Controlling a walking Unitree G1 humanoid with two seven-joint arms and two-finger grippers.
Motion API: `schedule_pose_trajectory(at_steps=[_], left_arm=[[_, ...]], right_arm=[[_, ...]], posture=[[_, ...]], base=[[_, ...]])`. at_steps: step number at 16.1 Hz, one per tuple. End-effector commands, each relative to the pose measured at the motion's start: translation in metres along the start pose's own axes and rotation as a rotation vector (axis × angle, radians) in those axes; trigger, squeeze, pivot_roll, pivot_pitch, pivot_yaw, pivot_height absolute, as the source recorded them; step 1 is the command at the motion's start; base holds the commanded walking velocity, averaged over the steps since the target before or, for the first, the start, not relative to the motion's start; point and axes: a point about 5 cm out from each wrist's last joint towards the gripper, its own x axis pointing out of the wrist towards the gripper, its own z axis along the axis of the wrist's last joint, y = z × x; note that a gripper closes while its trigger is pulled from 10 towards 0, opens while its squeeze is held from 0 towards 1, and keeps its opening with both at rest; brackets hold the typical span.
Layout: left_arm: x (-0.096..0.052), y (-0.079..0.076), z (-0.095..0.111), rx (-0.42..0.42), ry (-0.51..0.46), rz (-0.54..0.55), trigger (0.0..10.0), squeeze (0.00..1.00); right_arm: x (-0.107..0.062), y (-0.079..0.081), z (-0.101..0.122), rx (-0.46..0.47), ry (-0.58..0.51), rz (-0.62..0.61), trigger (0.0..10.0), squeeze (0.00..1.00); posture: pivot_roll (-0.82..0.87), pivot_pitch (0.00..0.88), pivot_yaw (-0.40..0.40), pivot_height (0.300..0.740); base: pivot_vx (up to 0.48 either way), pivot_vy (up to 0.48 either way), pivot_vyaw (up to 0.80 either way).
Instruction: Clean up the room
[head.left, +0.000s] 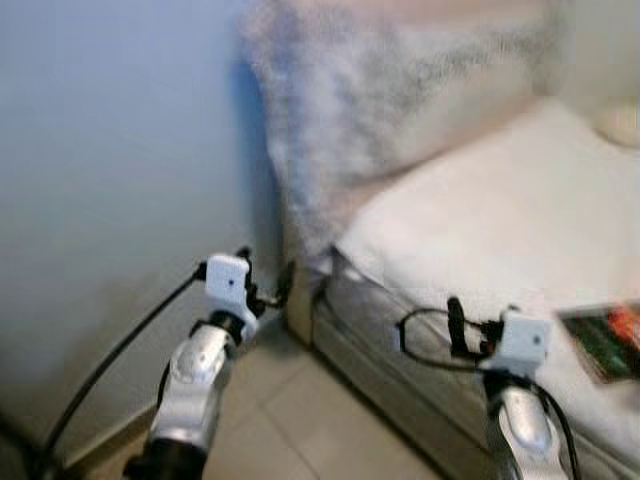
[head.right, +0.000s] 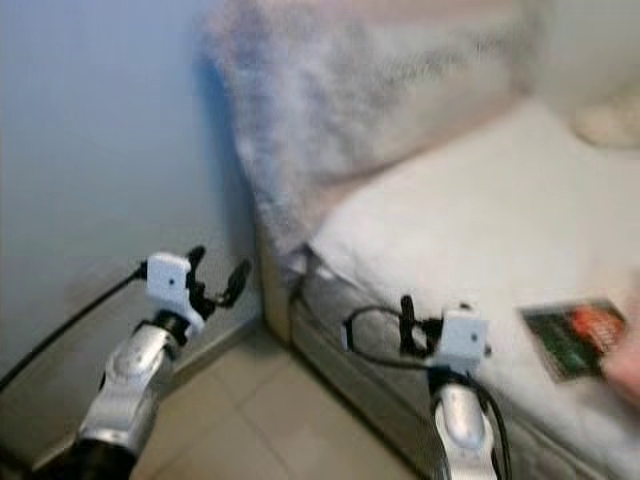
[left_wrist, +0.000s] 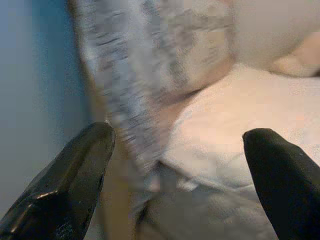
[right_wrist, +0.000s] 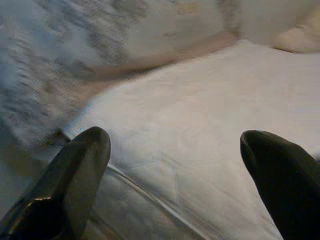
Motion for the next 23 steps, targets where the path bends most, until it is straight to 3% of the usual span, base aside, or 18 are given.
schedule_pose_trajectory(at_steps=[1,4,8,12,15,17,23], left_arm=[[0.006,-0.009,0.006,0.005,-0.029,-0.048,10.0,0.00],[0.010,-0.015,0.007,-0.007,-0.037,-0.076,10.0,0.00],[0.010,-0.012,-0.003,-0.057,0.008,-0.057,10.0,0.00],[0.009,-0.010,-0.010,-0.085,0.023,-0.045,10.0,0.00],[0.013,-0.013,-0.006,-0.016,0.009,-0.045,10.0,0.00],[0.014,-0.013,-0.006,0.003,0.007,-0.042,10.0,0.00],[0.013,-0.007,-0.011,-0.018,0.031,0.082,10.0,0.00]], right_arm=[[0.002,-0.007,0.005,-0.006,-0.026,-0.032,10.0,0.00],[0.001,-0.008,0.005,-0.011,-0.025,-0.039,10.0,0.00],[-0.004,-0.013,0.004,-0.023,-0.023,-0.051,10.0,0.00],[-0.004,-0.011,0.009,-0.045,-0.049,-0.036,10.0,0.00],[0.000,-0.004,0.020,-0.062,-0.096,-0.006,10.0,0.00],[-0.001,-0.008,0.017,-0.046,-0.076,-0.028,10.0,0.00],[-0.001,-0.009,0.009,-0.052,-0.028,-0.029,10.0,0.00]], posture=[[0.17,0.000,0.005,0.735],[0.16,0.000,0.012,0.735],[0.15,0.000,0.012,0.735],[0.14,0.000,0.013,0.735],[0.14,0.000,0.013,0.735],[0.14,0.000,0.014,0.735],[0.13,0.000,0.021,0.735]], base=[[0.307,-0.364,-0.58],[0.328,-0.347,-0.58],[0.357,-0.315,-0.58],[0.000,0.000,-0.58],[0.000,0.000,-0.58],[0.000,0.000,-0.58],[0.000,-0.373,-0.19]])
